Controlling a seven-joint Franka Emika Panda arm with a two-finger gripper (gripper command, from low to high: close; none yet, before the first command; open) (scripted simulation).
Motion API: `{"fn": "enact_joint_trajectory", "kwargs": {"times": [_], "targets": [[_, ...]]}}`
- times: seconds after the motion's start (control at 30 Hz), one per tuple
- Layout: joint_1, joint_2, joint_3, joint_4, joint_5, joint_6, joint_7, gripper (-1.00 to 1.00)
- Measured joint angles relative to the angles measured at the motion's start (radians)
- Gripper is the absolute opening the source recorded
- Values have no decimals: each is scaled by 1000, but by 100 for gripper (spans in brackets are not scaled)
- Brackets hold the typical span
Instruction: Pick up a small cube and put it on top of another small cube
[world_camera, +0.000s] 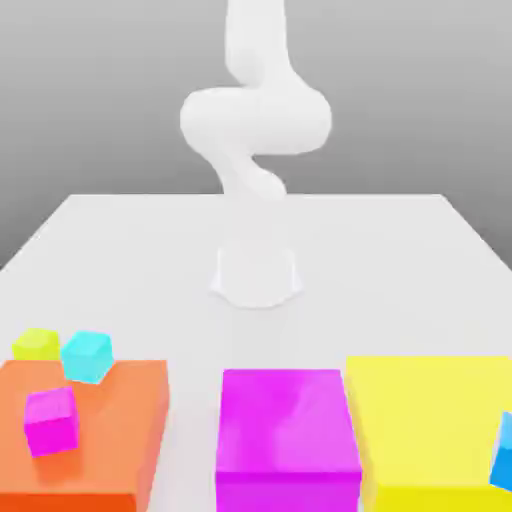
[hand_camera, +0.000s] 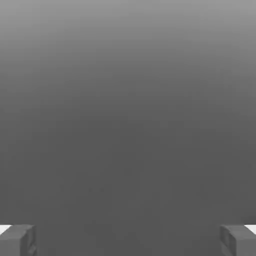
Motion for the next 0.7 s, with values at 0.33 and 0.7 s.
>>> {"fn": "enact_joint_trajectory", "kwargs": {"times": [0.33,0.7], "targets": [[-16,356,-345,-140,76,187,-349,0],[-167,772,-595,-289,277,380,-812,0]]}}
